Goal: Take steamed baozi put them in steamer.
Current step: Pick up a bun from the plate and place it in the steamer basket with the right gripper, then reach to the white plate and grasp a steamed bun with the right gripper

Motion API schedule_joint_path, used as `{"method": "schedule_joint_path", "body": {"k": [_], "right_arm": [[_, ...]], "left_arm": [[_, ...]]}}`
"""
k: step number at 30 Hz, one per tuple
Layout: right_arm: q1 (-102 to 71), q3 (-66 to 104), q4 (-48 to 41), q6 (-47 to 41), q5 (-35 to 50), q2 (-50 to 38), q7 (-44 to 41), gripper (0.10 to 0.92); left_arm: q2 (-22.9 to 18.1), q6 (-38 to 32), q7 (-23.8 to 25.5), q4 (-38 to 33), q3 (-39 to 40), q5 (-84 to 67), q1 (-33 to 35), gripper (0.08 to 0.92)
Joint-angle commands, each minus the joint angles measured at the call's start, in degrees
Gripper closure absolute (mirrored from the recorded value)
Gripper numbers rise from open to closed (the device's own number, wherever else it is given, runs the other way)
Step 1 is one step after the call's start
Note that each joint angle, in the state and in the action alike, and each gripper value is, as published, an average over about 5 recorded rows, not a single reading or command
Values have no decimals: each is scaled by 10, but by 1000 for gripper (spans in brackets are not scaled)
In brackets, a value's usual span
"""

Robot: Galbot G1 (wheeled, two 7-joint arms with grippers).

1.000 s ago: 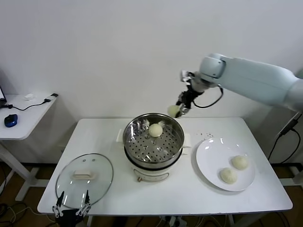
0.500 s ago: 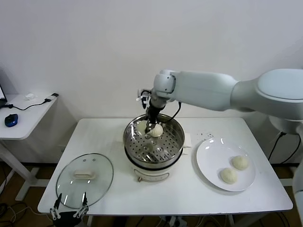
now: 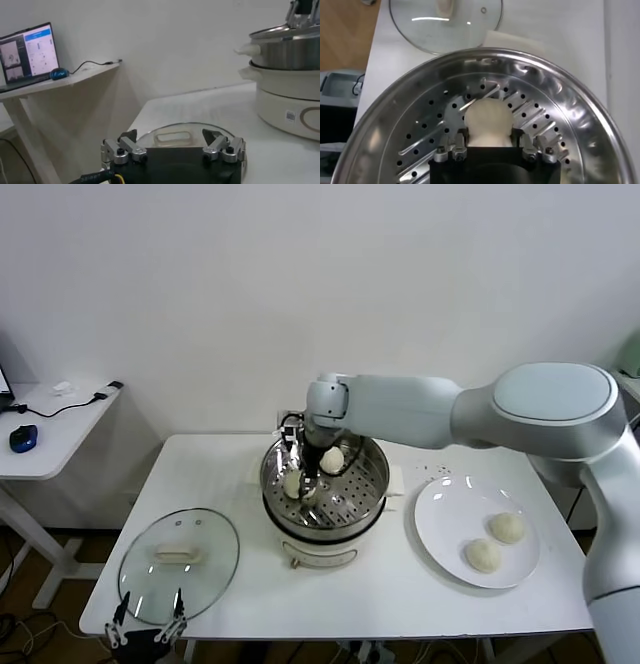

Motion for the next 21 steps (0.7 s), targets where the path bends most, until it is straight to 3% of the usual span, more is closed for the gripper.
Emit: {"method": "schedule_joint_path", "body": {"k": [1,6,15,21], "right_arm": [[-7,3,-2,-9,1,4,4,341],[26,5,16,-4,7,-22,-15,221],[161,-43,114,70,11,-164,-86,203],[220,-82,200,112,-53,-306,-112,203]], "left_arm": [[1,1,1,0,0,0,-1,177],[2,2,1,0,0,1,-2,177],[2,6,3,-4,4,10,-8,177],[-3,21,9,-21,4,4,-16,177]]}}
